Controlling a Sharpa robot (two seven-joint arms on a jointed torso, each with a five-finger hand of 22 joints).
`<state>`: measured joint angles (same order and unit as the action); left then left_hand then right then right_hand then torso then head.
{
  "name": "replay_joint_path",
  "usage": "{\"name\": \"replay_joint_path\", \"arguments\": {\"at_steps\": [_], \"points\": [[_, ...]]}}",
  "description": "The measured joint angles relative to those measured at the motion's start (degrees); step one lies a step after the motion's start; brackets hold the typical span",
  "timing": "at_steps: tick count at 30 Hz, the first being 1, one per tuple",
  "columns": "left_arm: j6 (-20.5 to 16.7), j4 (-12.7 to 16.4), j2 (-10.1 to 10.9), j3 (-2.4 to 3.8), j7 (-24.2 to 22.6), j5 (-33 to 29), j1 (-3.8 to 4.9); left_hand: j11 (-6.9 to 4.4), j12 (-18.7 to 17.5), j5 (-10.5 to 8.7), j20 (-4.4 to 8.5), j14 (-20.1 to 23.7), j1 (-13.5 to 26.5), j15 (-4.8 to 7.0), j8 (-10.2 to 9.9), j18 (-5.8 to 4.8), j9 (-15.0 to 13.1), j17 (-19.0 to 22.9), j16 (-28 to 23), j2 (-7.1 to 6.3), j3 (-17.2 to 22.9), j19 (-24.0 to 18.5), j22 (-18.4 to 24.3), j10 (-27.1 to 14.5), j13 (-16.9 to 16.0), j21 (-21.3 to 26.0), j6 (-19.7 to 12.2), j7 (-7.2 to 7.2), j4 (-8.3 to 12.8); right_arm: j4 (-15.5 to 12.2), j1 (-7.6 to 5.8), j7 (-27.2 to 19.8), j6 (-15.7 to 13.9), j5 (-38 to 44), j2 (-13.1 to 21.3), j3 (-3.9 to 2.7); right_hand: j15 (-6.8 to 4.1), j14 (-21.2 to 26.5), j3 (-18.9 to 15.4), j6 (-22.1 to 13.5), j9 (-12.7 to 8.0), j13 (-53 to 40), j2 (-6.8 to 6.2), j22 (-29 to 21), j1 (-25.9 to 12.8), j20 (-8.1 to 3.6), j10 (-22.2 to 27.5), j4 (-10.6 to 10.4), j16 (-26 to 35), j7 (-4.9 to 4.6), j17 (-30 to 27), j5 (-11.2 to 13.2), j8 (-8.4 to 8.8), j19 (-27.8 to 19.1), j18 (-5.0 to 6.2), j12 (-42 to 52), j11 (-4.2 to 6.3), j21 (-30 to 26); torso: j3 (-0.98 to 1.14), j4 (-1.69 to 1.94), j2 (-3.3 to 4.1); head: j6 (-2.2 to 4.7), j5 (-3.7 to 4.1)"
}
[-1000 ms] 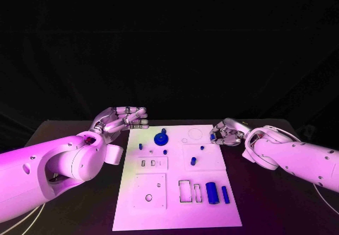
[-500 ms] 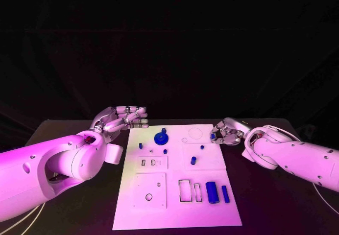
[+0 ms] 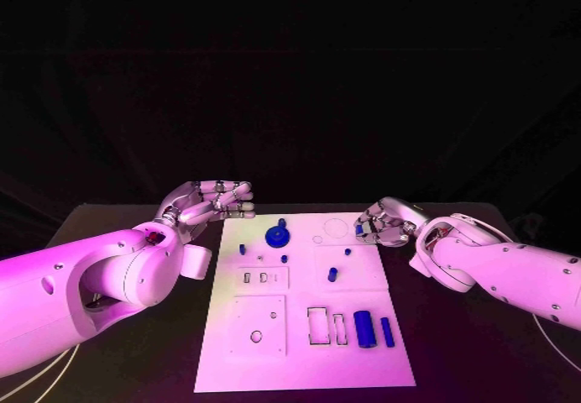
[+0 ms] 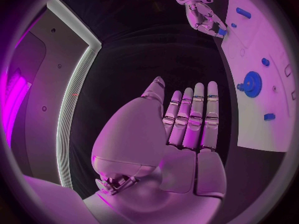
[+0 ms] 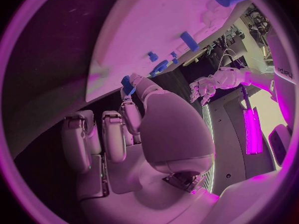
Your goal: Assemble the parts on the task board
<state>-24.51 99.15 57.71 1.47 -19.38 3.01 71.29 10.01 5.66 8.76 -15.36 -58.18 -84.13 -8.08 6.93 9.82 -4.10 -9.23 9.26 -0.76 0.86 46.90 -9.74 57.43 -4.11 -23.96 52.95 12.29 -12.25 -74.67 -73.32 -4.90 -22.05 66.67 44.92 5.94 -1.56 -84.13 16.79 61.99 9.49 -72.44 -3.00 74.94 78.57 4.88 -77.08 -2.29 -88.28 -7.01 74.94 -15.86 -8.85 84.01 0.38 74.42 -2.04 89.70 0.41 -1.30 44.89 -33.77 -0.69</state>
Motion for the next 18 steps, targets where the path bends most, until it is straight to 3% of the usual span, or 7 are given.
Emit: {"name": "replay_joint_path", "arguments": {"at_steps": [5, 9, 18], "points": [[0.0, -0.3, 0.0, -0.02, 0.0, 0.0, 0.0, 0.0, 0.0, 0.0, 0.0, 0.0, 0.0, 0.0, 0.0, -0.01, 0.0, 0.0, 0.0, 0.0, 0.0, 0.0, 0.0, 0.0, 0.0, 0.0, 0.0, 0.0, 0.0, -5.3, -1.37, 2.1, -1.1, -0.3, -0.5, -0.11, -0.2, 0.2, 0.0, 0.0, 0.0, 0.0, 0.23, 0.0, -0.2, 0.0, 0.0, 0.0, -0.2, 0.01, 0.0, 0.0, 0.0, 0.0, 0.0, 0.0, 0.0, 0.0, -0.04, 0.05, -0.04, -0.2, -0.4], [0.0, -0.5, -0.1, -0.03, 0.0, 0.0, 0.0, 0.0, 0.0, 0.0, 0.0, 0.0, 0.0, 0.0, 0.0, -0.01, 0.0, 0.0, 0.0, 0.0, 0.0, 0.0, 0.0, 0.0, 0.0, 0.0, 0.0, 0.0, 0.0, -8.4, -1.69, 4.3, -1.6, 0.3, -3.0, -0.05, -0.2, 0.2, 0.0, 0.0, 0.0, 0.0, 0.31, 0.0, -0.2, 0.0, 0.0, 0.0, -0.2, 0.01, 0.0, 0.0, 0.0, 0.0, 0.01, 0.0, 0.0, 0.0, -0.13, 0.05, -0.15, -0.48, -0.81], [0.0, -1.3, -0.6, -0.19, 0.0, 0.1, 0.0, 0.0, -0.2, 0.0, 0.0, 0.0, 0.0, 0.0, 0.0, -0.01, 0.0, -0.1, 0.0, 0.0, 0.0, 0.0, 0.0, 0.0, 0.0, 0.0, 0.0, 0.0, 0.0, -10.0, -0.06, 9.4, -1.7, 4.7, -10.4, 1.02, -0.2, 0.2, 0.0, 0.0, 0.0, -0.5, 0.44, 0.0, -0.3, 0.01, -0.3, 0.0, -0.2, 0.04, 0.0, 0.0, 0.0, 0.0, 0.0, 0.4, 0.31, 0.0, -0.18, 0.13, -0.26, -1.13, -1.53]]}}
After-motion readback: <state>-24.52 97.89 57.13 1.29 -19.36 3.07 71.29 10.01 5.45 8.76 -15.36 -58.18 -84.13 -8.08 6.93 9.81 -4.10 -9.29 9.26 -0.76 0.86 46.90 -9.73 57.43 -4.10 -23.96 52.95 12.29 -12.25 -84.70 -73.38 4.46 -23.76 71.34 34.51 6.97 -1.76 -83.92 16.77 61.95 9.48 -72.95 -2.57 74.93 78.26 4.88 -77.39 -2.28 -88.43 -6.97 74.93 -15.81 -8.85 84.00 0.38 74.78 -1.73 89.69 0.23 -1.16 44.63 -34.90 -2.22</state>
